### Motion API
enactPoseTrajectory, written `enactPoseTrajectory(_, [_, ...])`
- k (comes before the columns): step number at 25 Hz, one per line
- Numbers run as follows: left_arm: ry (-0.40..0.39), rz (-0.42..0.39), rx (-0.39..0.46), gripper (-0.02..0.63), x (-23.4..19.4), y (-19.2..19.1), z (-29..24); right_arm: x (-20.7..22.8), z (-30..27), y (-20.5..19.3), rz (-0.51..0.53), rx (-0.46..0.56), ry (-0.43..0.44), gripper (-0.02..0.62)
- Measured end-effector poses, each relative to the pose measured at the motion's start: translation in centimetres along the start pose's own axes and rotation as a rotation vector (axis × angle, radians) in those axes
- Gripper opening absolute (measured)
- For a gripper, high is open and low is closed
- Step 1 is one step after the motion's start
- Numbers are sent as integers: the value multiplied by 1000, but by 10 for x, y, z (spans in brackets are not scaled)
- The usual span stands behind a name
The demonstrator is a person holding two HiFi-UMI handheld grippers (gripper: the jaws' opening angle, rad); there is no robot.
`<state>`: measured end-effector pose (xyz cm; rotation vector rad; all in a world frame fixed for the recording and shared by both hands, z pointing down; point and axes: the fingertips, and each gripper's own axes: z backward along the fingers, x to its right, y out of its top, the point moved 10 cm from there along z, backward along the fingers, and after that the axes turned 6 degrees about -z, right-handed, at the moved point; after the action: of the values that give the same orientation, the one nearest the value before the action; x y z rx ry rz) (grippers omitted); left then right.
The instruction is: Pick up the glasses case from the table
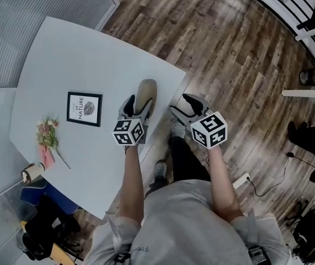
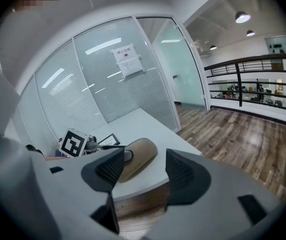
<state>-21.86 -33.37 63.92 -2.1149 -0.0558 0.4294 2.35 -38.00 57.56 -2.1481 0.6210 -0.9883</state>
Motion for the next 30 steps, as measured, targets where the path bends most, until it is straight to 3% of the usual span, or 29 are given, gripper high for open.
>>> enactPoseTrajectory(15, [-41, 0, -106, 312, 24, -8, -17, 6, 30, 2, -42, 57, -48, 236])
enactPoseTrajectory(21, [-2, -93, -165, 298, 38, -7, -22, 18, 37, -7, -126, 107, -62, 235])
enactPoseTrajectory(24, [20, -163, -198, 290, 42, -7, -22, 19, 35, -6, -132, 108, -56, 233])
enactPoseTrajectory(30, [47, -214, -211, 277, 43, 0, -15, 19, 38, 1, -114, 108, -37, 230])
